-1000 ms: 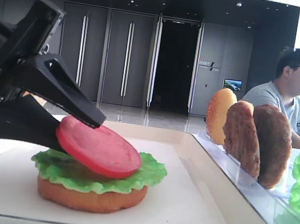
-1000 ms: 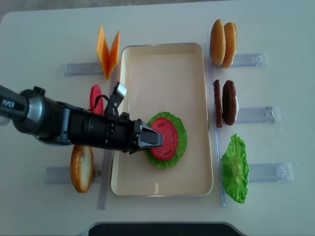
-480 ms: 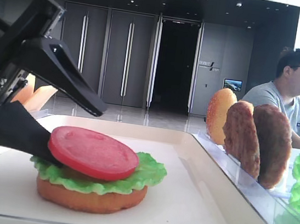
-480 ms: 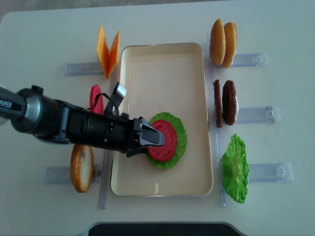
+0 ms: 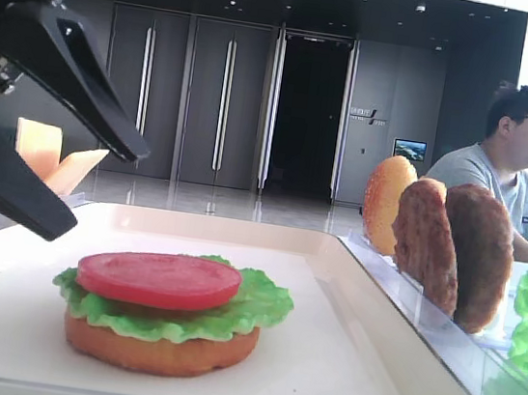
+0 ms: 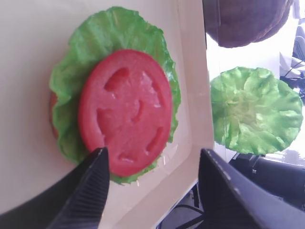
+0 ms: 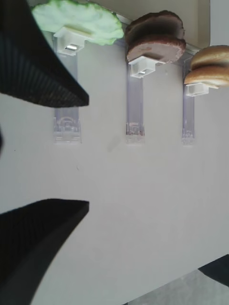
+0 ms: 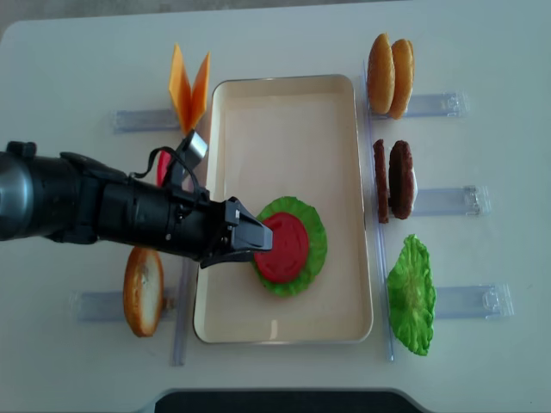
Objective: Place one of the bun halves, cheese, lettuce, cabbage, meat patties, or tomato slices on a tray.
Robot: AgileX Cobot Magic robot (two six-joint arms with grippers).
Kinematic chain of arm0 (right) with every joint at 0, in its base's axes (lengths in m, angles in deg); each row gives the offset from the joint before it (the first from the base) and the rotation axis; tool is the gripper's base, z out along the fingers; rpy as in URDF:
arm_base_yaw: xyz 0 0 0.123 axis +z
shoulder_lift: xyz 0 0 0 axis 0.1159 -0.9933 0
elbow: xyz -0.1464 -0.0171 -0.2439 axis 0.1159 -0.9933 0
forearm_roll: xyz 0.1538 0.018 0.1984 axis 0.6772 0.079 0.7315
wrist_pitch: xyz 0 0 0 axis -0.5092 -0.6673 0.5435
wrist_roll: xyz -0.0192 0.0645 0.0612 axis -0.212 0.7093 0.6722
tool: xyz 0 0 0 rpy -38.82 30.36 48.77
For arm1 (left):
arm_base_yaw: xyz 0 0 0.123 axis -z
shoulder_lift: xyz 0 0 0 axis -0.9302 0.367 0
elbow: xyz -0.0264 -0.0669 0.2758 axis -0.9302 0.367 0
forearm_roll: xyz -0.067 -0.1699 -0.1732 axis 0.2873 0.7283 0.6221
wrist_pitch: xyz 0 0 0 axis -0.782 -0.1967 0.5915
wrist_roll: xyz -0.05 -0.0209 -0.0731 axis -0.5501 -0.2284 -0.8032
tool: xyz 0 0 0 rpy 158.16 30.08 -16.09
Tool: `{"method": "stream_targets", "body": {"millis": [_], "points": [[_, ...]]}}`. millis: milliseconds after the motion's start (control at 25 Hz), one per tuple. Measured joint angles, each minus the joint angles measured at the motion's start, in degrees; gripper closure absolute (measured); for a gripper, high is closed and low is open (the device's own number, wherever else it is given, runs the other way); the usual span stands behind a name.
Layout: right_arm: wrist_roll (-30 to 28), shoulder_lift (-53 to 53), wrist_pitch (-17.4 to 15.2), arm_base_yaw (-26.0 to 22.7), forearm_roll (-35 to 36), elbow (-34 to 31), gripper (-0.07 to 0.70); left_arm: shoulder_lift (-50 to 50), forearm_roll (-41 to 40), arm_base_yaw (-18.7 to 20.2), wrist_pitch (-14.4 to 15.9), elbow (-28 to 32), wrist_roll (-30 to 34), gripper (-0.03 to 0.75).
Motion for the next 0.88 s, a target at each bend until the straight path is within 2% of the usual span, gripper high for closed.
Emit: {"method": "stream_targets", "body": {"millis": [280,400,520,600,640,800,880], "points": [[0.0,0.0,0.0,0.0,0.0,0.0,0.227,-6.0,-9.7,0.0,-2.3,-0.1,-10.0,0.263],[0.0,0.0,0.0,0.0,0.0,0.0,0.227,-8.9,-18.3,0.0,-2.4,-2.3,-17.1,0.263],[0.0,0.0,0.0,0.0,0.0,0.0,0.227,-12.4,-30.9,0.0,-0.9,-6.7,-28.2,0.263],[0.0,0.0,0.0,0.0,0.0,0.0,0.227,-14.6,-41.5,0.0,1.7,-10.9,-36.0,0.263],[0.0,0.0,0.0,0.0,0.0,0.0,0.227,-15.7,-47.1,0.0,4.0,-12.9,-40.1,0.263],[0.0,0.0,0.0,0.0,0.0,0.0,0.227,-18.6,-66.3,0.0,15.3,-21.6,-52.7,0.263],[0.0,0.0,0.0,0.0,0.0,0.0,0.227,-19.0,-74.4,0.0,20.2,-24.2,-55.6,0.263]]}}
